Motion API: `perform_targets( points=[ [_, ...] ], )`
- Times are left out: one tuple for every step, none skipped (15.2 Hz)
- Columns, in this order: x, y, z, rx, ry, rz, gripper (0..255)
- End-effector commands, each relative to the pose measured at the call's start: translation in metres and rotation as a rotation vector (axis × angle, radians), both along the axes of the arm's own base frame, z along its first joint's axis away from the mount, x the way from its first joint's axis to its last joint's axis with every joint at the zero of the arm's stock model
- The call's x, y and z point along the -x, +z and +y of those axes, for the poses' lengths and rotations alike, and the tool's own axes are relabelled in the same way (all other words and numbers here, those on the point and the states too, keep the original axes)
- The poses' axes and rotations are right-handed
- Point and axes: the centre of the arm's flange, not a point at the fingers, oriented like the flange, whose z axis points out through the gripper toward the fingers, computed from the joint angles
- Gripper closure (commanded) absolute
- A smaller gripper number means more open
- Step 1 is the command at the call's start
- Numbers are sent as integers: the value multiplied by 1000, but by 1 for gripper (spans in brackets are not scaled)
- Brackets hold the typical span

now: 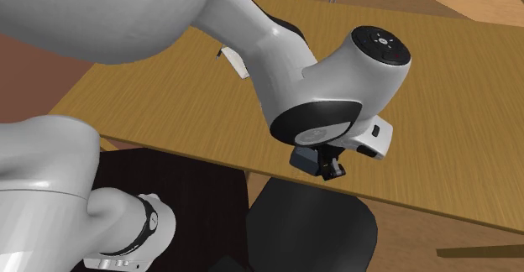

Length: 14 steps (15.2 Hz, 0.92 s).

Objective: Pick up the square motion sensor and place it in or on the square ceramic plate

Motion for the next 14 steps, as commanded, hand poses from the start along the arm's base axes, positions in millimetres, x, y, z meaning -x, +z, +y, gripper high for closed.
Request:
perform_targets(
  points=[
    [0,11,0,0,0,0,255],
    [0,16,0,0,0,0,255],
    [0,21,0,0,0,0,255],
    [0,27,0,0,0,0,255],
    [0,32,0,0,0,0,255],
    [0,37,0,0,0,0,255],
    [0,43,0,0,0,0,255],
    [0,48,0,0,0,0,255],
    [0,53,0,0,0,0,255],
    [0,54,0,0,0,0,255],
    [2,54,13,0,0,0,255],
    [5,55,26,0,0,0,255],
    [8,55,39,0,0,0,255],
    [11,55,52,0,0,0,255]
  ],
)
